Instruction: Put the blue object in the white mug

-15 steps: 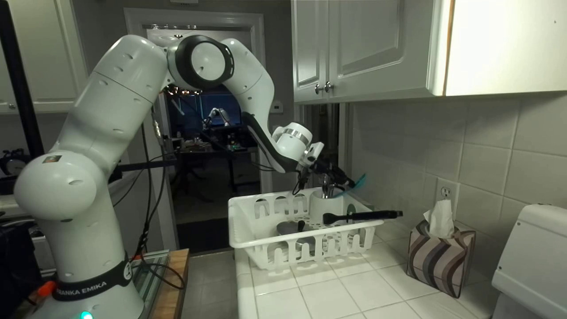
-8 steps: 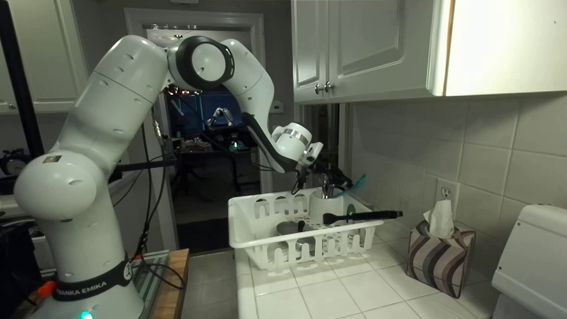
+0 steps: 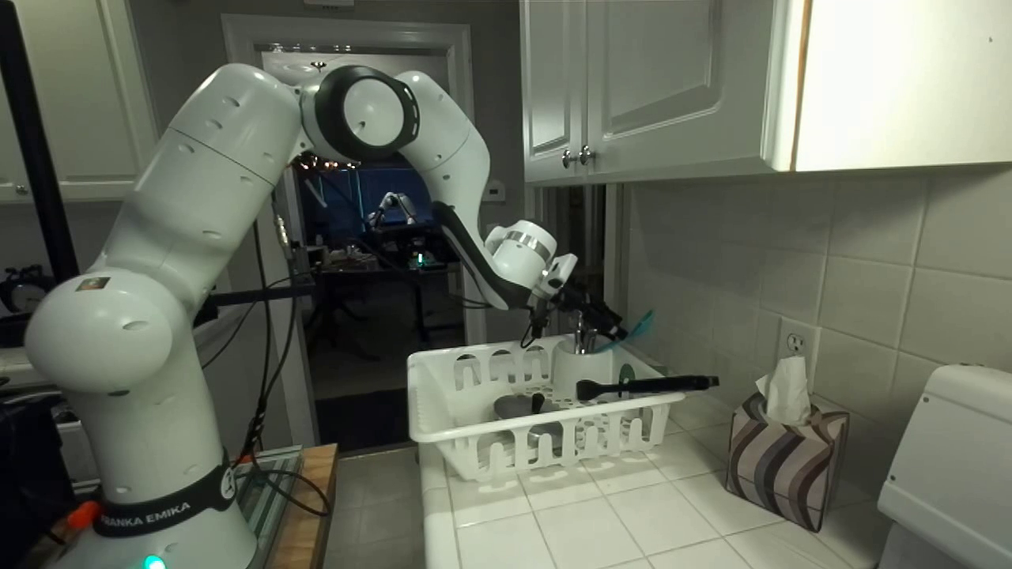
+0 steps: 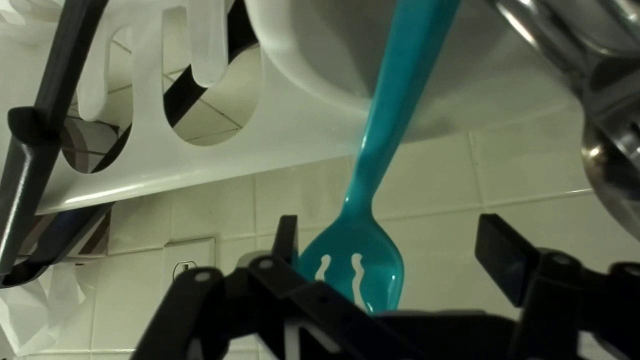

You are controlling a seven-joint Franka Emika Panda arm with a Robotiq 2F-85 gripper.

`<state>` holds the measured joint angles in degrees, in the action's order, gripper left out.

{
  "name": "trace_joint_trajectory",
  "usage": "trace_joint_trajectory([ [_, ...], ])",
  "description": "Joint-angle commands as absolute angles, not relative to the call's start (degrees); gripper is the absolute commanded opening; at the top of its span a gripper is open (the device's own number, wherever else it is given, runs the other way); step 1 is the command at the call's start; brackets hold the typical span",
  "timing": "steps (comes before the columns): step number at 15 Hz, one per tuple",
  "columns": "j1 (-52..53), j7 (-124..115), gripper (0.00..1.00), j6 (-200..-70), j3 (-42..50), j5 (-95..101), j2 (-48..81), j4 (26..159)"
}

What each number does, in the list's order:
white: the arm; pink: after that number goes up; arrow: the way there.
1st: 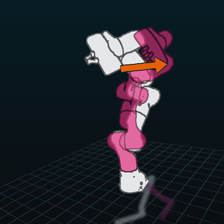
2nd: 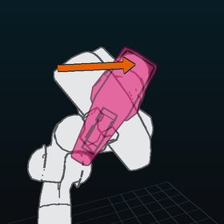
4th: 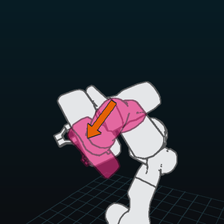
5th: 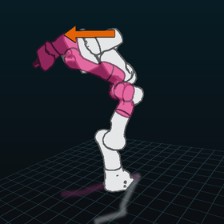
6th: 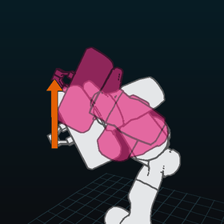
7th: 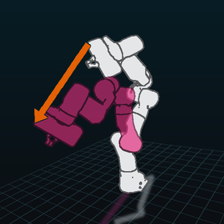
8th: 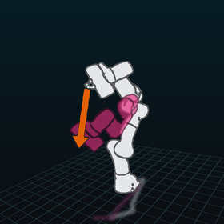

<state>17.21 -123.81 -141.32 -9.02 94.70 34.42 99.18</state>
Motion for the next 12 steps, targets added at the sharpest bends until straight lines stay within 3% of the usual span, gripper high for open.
trace_joint_trajectory([
  [1,16.63,-121.73,1.0,-141.73,-9.73,95.73,36.86,96.48],
  [6,16.91,-121.69,1.0,-141.62,-9.41,96.62,38.84,94.16],
  [7,16.97,-121.73,0.75,-141.56,-9.39,96.65,39.15,93.78],
  [8,17.02,-121.71,0.74,-141.54,-9.36,96.72,39.44,93.38],
  [12,17.18,-121.61,0.44,-141.4,-9.31,97.02,40.03,92.42],
])
